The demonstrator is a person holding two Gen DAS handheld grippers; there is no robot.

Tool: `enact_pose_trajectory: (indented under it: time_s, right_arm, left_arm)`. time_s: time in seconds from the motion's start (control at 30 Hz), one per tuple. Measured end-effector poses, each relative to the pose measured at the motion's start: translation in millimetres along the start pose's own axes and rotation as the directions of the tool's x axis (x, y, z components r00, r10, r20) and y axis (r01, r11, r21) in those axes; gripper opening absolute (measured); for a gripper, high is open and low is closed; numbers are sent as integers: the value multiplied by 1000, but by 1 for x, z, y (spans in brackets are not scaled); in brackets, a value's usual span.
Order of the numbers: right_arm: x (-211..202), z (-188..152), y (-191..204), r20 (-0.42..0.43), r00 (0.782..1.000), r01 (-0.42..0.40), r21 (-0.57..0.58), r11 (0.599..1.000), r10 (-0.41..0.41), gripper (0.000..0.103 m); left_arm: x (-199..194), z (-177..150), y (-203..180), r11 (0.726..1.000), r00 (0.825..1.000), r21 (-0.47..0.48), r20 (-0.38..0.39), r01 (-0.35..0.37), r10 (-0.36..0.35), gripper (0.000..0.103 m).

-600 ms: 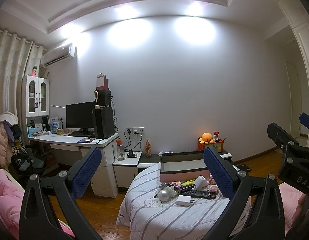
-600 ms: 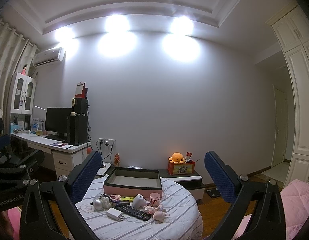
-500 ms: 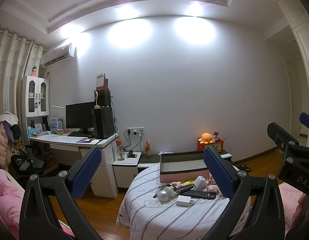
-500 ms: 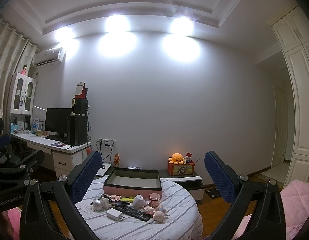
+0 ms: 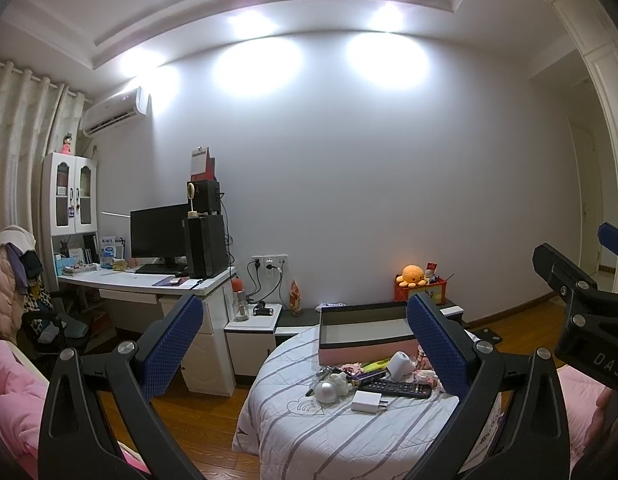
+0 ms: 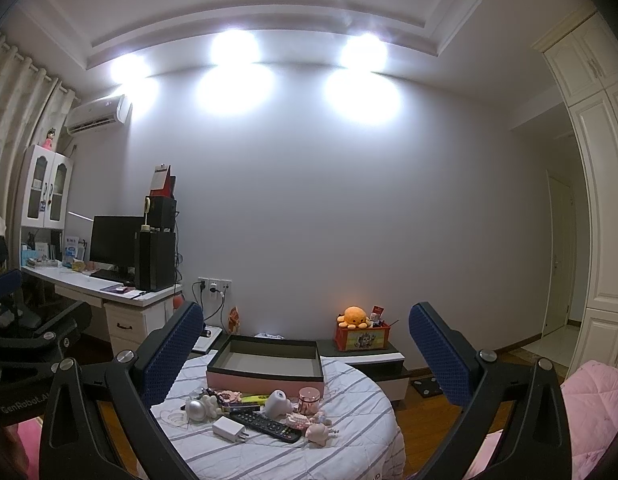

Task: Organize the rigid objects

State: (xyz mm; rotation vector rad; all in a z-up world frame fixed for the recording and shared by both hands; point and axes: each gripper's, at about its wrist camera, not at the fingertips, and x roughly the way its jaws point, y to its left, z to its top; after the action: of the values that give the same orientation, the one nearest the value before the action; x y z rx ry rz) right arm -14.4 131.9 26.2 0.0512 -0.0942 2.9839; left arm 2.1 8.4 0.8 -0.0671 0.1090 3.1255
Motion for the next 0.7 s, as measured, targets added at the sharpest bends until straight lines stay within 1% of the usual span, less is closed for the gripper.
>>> enact_pose_trajectory:
  time_s: [0.23,0.7]
  right_arm:
    - [4,-2,1,-14,1000,-1,-2,1000,1,103]
    - [29,-9,9,-44,999,-4,-18,1000,4,103]
  left_arm:
    - [8,-3,-2,1000,1000,0,-15,-3,3,103]
    - [46,-15,-2,999,999,-34,-40,6,-7,103]
